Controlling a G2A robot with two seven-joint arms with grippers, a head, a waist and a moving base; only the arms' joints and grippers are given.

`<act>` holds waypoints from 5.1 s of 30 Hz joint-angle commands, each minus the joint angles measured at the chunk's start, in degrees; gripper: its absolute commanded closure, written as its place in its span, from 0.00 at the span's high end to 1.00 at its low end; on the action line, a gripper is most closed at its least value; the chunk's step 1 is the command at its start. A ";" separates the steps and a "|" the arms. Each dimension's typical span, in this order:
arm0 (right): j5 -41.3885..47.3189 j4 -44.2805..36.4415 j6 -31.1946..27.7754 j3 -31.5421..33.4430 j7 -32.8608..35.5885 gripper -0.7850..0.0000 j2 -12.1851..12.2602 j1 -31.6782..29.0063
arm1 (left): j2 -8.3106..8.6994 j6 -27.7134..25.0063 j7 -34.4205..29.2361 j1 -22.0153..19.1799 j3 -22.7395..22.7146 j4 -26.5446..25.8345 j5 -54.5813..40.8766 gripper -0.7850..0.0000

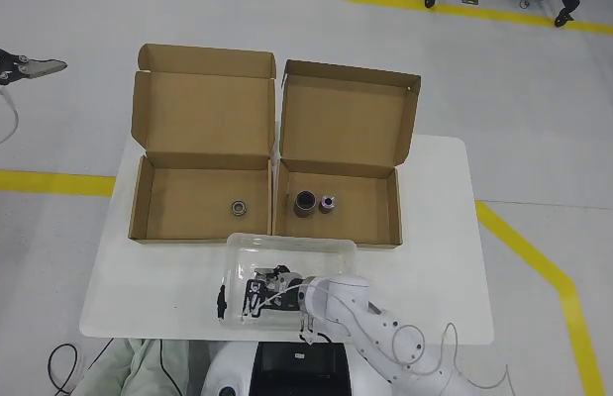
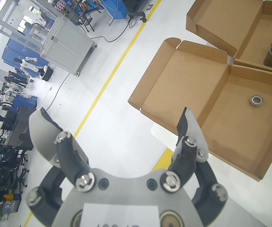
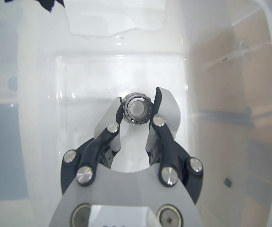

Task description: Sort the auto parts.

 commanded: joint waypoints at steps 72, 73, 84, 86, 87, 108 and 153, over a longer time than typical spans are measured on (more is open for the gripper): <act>25.25 -20.52 -2.85 11.58 -27.04 0.00 2.19 10.87 | 0.00 0.00 0.00 0.00 0.00 0.00 0.00 1.00; 25.47 -20.51 -2.68 11.62 -26.94 0.00 2.14 11.27 | 0.00 0.00 0.00 0.00 0.00 0.00 0.00 1.00; 28.75 -20.42 -1.30 13.18 -26.25 0.00 1.82 13.96 | 0.00 0.00 0.00 0.00 0.00 0.00 0.00 1.00; 28.74 -20.71 -1.29 13.59 -26.26 0.00 1.87 13.93 | 0.00 0.00 0.00 0.00 0.00 0.00 0.00 1.00; 28.80 -20.89 -1.35 13.82 -26.26 0.00 1.91 13.86 | 0.00 0.00 0.00 0.00 0.00 0.00 0.00 1.00; 28.13 -12.98 -2.52 12.41 -26.52 0.00 2.15 11.12 | 0.00 0.00 0.00 0.00 0.00 0.00 0.00 1.00; 37.64 33.45 7.37 -7.53 -14.84 0.00 -10.28 31.78 | 0.00 0.00 0.00 0.00 0.00 0.00 0.00 1.00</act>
